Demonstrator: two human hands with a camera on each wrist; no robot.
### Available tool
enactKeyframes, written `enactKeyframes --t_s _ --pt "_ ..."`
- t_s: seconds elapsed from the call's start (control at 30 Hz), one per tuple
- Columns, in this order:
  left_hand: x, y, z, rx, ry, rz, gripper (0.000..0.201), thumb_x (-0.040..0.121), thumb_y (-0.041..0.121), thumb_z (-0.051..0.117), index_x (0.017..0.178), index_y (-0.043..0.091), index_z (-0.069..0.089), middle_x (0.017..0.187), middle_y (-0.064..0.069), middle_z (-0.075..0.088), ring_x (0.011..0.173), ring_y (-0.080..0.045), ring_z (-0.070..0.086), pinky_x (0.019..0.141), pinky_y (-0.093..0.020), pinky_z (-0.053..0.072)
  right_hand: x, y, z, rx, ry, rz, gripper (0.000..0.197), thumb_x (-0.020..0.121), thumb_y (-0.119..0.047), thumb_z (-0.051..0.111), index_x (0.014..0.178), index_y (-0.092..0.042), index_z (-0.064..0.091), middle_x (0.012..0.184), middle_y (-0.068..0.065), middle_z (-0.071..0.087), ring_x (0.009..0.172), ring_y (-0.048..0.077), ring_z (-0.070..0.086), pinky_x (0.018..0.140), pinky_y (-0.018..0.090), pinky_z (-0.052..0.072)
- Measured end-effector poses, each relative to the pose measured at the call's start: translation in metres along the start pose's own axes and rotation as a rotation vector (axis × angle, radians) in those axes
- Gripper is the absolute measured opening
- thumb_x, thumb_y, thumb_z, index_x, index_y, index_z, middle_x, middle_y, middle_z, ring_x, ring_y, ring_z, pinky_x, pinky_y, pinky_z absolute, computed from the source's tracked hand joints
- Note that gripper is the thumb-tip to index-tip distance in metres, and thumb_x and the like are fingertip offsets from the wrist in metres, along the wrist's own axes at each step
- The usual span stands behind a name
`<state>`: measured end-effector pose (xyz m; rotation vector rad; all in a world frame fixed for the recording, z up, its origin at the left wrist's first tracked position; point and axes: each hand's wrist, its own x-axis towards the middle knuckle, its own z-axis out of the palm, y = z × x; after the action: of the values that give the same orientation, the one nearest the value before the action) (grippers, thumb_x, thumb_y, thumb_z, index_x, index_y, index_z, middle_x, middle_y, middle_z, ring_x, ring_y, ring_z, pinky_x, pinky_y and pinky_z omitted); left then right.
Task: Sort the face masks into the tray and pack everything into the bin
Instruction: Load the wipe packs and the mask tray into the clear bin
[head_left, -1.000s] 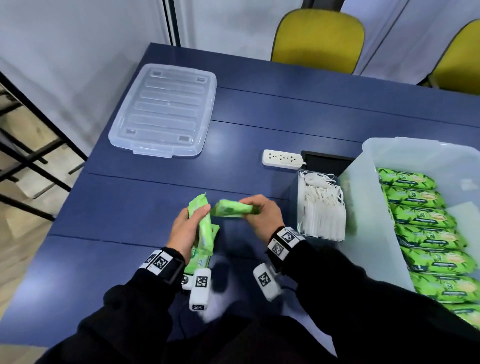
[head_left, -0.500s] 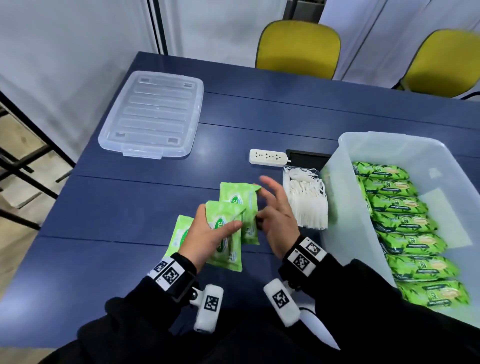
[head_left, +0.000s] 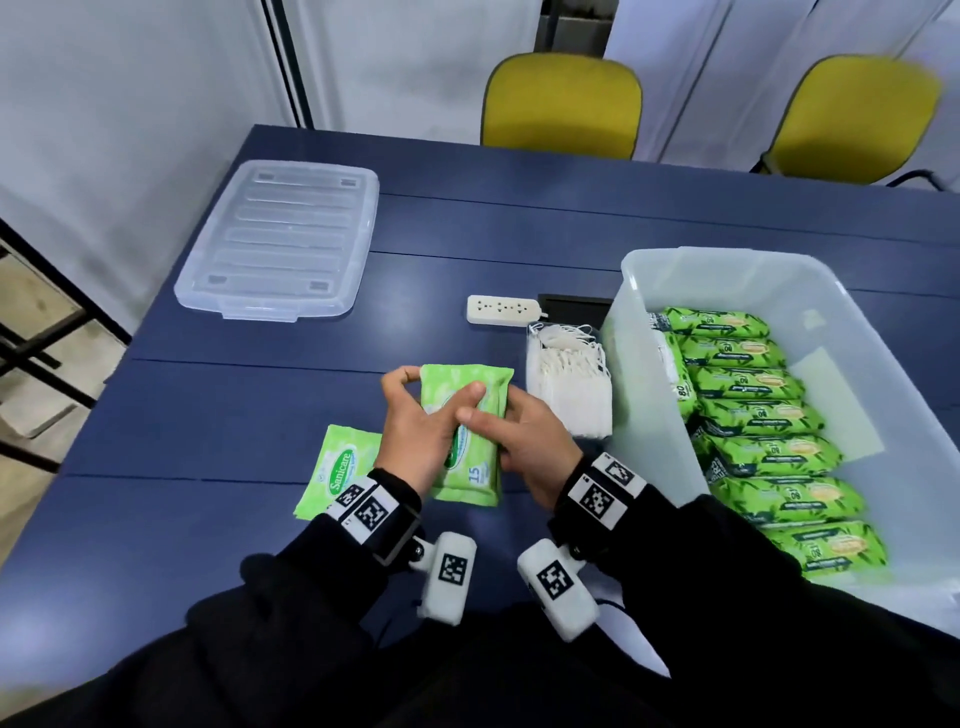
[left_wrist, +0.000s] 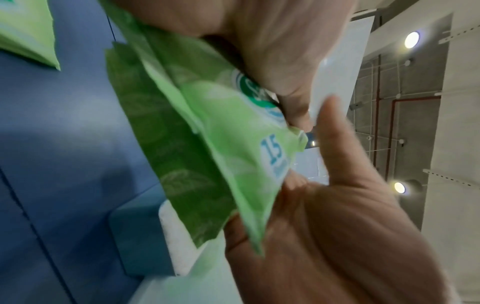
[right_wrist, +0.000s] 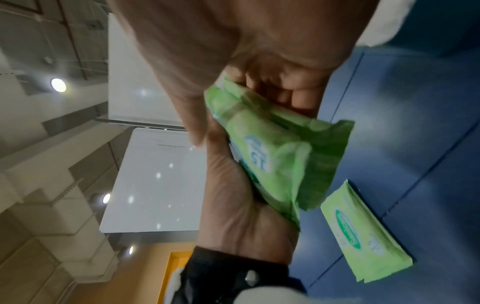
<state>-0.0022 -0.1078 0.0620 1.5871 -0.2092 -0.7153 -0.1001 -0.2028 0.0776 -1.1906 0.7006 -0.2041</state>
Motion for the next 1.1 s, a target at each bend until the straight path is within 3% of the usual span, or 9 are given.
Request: enactKeyframes --t_s 0.17,0.43,0.57,0.7,0.77,0.87,0.93,1.03,1.1 --pt "-0.023 0.02 0.049 -0.156 -0.1 -0.053 0.046 0.094 0.043 0.07 0.125 0.011 0.057 0.113 -0.01 0.074 0.095 -0.019 0.074 0.078 -0.035 0.062 -0.017 -0.02 -0.049 -0.107 -0.017 -0.17 0.037 0.082 -0.003 0.075 0.118 -0.001 0.063 0.106 0.013 0.074 0.092 0.022 0.072 0.08 0.033 0.06" --pt "-0.038 0.05 0.124 0.037 -0.49 0.133 0.032 0.094 0.009 0.071 0.124 0.005 0.063 0.101 -0.02 0.074 0.072 -0.026 0.068 0.053 -0.035 0.057 -0.057 -0.086 -0.145 0.231 0.143 -0.225 0.027 0.094 0.006 0.06 0.12 0.005 0.058 0.116 0.026 0.069 0.101 0.04 0.069 0.087 0.057 0.058" --pt "-0.038 0.051 0.181 0.147 -0.542 0.209 0.034 0.091 0.013 0.077 0.123 0.013 0.066 0.096 -0.016 0.074 0.068 -0.023 0.067 0.05 -0.035 0.055 -0.07 -0.092 -0.194 0.195 0.23 -0.261 0.072 0.075 -0.009 0.083 0.136 0.0 0.046 0.125 0.028 0.064 0.109 0.042 0.068 0.09 0.058 0.056" --pt "-0.039 0.043 0.223 0.212 -0.519 0.194 0.034 0.082 0.026 0.082 0.113 0.018 0.073 0.091 -0.011 0.076 0.068 -0.027 0.066 0.052 -0.039 0.055 -0.09 -0.111 -0.258 -0.595 0.413 -0.568 0.117 0.06 -0.046 0.091 0.154 -0.034 0.024 0.154 0.004 0.034 0.144 0.022 0.038 0.117 0.05 0.036" --pt "-0.038 0.043 0.235 0.253 -0.562 0.161 0.025 0.085 0.021 0.083 0.106 0.012 0.075 0.084 -0.01 0.074 0.063 -0.025 0.062 0.05 -0.035 0.052 -0.096 -0.127 -0.284 -1.136 0.226 -0.754 0.123 0.057 -0.061 0.089 0.158 -0.034 0.024 0.164 0.004 0.019 0.154 0.024 0.017 0.121 0.054 0.024" --pt "-0.038 0.044 0.25 0.239 -0.632 0.132 0.017 0.082 0.012 0.084 0.095 0.005 0.076 0.073 -0.006 0.067 0.059 -0.019 0.059 0.047 -0.026 0.046 -0.091 -0.135 -0.3 -1.694 -0.224 -0.697 0.136 0.051 -0.07 0.087 0.158 -0.04 0.008 0.168 -0.003 0.015 0.156 0.026 0.01 0.122 0.061 0.015" --pt "-0.04 0.042 0.258 0.135 -0.656 0.078 0.018 0.077 0.009 0.083 0.091 0.001 0.075 0.068 -0.011 0.059 0.054 -0.02 0.053 0.045 -0.024 0.04 -0.084 -0.128 -0.303 -1.907 -0.363 -0.636 0.138 0.054 -0.062 0.088 0.158 -0.038 0.001 0.165 -0.004 0.022 0.154 0.025 0.017 0.119 0.063 0.013" --pt "-0.042 0.034 0.262 0.007 -0.615 -0.036 0.025 0.072 0.02 0.081 0.09 0.005 0.073 0.067 -0.012 0.057 0.053 -0.022 0.052 0.046 -0.026 0.038 -0.07 -0.122 -0.305 -1.851 -0.284 -0.808 0.101 0.067 -0.038 0.075 0.152 -0.027 0.024 0.134 0.0 0.051 0.125 0.026 0.052 0.106 0.057 0.036" --pt "-0.042 0.027 0.263 -0.078 -0.538 -0.054 0.041 0.072 0.033 0.083 0.1 0.006 0.073 0.081 -0.014 0.065 0.068 -0.027 0.06 0.058 -0.035 0.048 -0.055 -0.118 -0.31 -1.802 -0.236 -0.844 0.083 0.071 -0.04 0.067 0.146 -0.024 0.035 0.121 -0.002 0.054 0.114 0.024 0.056 0.095 0.049 0.042"
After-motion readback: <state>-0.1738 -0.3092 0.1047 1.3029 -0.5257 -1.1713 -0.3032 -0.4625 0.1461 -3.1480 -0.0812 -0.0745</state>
